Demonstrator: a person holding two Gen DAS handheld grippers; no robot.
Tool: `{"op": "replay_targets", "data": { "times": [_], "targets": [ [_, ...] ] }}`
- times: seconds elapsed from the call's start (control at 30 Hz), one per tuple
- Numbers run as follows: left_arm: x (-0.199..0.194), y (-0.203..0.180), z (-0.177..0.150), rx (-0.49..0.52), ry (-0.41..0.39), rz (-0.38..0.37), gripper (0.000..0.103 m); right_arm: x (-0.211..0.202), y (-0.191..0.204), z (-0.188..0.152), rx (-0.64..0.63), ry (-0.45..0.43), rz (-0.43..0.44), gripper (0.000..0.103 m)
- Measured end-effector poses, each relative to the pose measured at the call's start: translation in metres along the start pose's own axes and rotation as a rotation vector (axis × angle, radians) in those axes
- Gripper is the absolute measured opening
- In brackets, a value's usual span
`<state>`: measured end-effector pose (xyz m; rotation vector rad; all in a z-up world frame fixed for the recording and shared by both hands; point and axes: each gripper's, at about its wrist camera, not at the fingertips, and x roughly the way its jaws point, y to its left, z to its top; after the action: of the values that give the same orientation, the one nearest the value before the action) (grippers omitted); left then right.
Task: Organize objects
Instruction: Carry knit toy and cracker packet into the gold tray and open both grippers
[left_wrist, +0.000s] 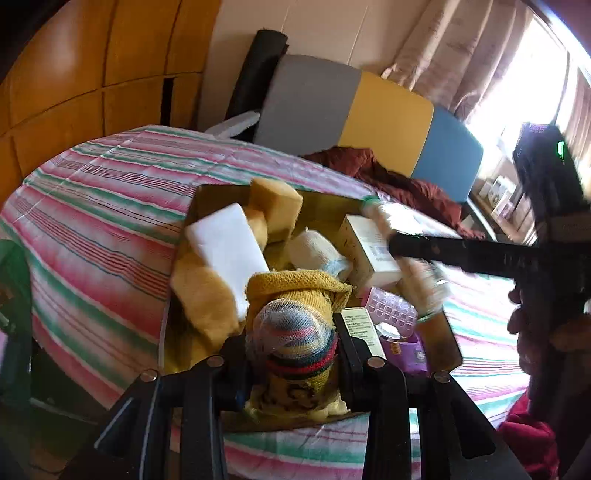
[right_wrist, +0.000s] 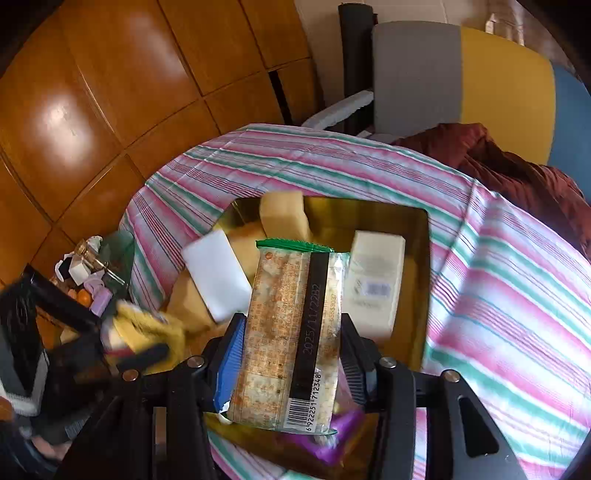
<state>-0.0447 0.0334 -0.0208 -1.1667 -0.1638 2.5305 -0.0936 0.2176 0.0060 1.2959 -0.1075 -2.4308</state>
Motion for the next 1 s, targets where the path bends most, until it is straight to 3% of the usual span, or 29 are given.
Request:
{"op": "replay_targets", "data": {
  "times": [0.07,0.27,0.4,0.47,0.63,0.8,1.0],
  "targets": [
    [0.016,-0.003,0.002,-0.012,0.027,0.0,0.036,0.005,-0.002,0.004,0.024,-0.009,-0.026,0.059],
    [0.049,-0.009,0.003,-0.004,0.096,0.025,0.036,0.002,-0.012,-0.011,0.061,0.012,-0.022,0.059],
    [0.06,-0.014,0.007,0.014,0.089,0.044,0.038,-0.001,-0.022,-0.024,0.103,0.007,-0.044,0.059],
    [0.06,-0.017,0.008,0.029,0.076,0.071,0.044,-0.005,-0.025,-0.028,0.122,-0.003,-0.057,0.059],
    [0.05,-0.019,0.008,0.065,0.041,0.112,0.06,-0.01,-0.027,-0.034,0.13,-0.016,-0.086,0.061],
    [0.028,-0.02,0.008,0.084,-0.018,0.153,0.063,-0.009,-0.021,-0.039,0.111,-0.024,-0.107,0.062],
    [0.0,-0.018,0.009,0.076,-0.077,0.172,0.076,-0.008,-0.014,-0.045,0.1,-0.023,-0.117,0.065]
  ]
}}
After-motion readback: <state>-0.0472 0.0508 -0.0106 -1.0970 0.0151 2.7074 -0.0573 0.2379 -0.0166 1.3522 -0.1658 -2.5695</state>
